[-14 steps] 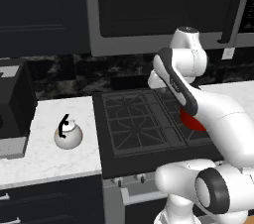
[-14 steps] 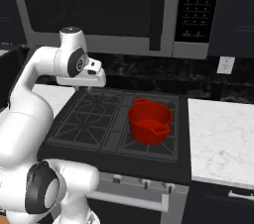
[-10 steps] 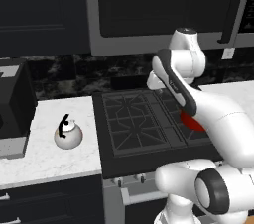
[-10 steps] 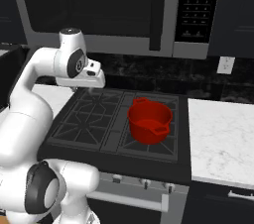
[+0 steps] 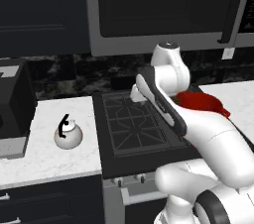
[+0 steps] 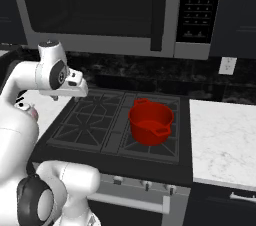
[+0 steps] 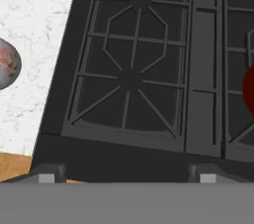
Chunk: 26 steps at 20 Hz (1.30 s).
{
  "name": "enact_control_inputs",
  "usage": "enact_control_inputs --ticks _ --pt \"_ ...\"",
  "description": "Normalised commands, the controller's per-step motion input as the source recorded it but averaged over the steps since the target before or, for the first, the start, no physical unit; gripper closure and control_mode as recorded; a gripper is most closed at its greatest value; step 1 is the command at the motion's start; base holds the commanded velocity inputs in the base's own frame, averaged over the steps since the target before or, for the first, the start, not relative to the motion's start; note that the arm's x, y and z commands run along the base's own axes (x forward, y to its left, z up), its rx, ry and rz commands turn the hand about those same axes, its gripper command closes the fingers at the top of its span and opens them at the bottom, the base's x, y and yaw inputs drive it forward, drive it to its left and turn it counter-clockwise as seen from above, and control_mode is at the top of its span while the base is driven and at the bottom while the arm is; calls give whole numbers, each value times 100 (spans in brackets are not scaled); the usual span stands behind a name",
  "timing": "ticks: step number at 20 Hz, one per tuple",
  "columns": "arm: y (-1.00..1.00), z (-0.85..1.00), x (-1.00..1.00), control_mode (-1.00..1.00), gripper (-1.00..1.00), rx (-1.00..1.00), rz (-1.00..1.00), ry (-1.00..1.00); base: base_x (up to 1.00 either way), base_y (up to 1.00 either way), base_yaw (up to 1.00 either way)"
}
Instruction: Pick the kettle from the counter and place it on a stove burner. Then turn the burner on.
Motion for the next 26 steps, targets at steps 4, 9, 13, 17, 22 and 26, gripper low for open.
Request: enact_control_inputs --ticks 4,9,13,17,22,26 --pt "89 -38 -24 -100 -100 0 0 -17 0 0 0" --pt "86 -32 -19 -100 -100 1 0 -11 0 0 0" --pt "100 -16 0 -100 -100 3 0 1 0 0 0" --pt "100 0 2 -100 -100 0 0 10 0 0 0" --pt "100 0 7 -100 -100 0 0 11 0 0 0" --pt "94 -21 14 -100 -100 0 0 9 0 0 0"
